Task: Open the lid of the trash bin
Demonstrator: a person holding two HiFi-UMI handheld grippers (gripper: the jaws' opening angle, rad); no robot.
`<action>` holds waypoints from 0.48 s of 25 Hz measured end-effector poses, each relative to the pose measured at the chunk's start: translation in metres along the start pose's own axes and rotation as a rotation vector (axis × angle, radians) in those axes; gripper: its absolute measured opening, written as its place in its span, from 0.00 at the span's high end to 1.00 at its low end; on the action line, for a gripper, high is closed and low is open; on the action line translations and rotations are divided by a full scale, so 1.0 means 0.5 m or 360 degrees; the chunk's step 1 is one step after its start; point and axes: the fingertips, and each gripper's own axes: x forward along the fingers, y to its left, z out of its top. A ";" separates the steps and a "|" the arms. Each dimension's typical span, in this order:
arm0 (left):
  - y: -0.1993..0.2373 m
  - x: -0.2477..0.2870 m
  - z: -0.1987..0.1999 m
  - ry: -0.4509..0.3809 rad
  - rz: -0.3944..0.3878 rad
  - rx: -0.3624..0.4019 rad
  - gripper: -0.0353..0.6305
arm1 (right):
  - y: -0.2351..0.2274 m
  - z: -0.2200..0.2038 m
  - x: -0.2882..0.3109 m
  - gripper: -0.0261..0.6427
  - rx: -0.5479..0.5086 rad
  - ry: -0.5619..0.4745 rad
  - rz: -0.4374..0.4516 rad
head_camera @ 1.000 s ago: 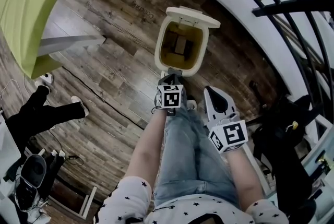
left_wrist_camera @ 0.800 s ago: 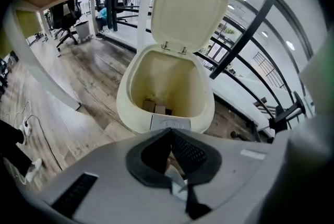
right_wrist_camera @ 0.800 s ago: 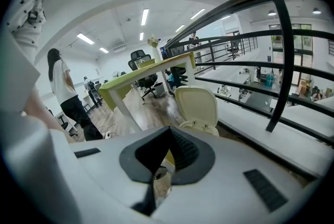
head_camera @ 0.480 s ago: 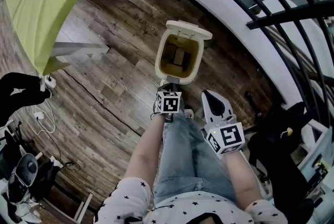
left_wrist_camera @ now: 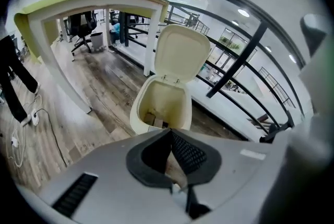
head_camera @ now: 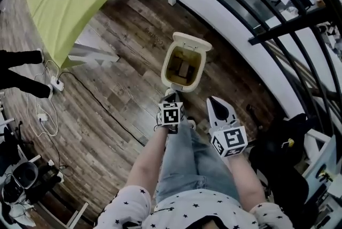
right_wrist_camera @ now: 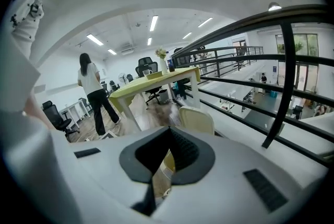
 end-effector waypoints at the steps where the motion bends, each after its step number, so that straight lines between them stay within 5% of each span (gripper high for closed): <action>1: -0.006 -0.017 0.005 -0.0019 0.0002 -0.0010 0.93 | 0.005 0.005 -0.009 0.97 -0.0009 -0.0001 0.0008; 12: -0.060 -0.181 0.043 -0.0193 0.0029 -0.0195 0.93 | 0.047 0.039 -0.108 0.97 -0.0051 -0.0027 0.0077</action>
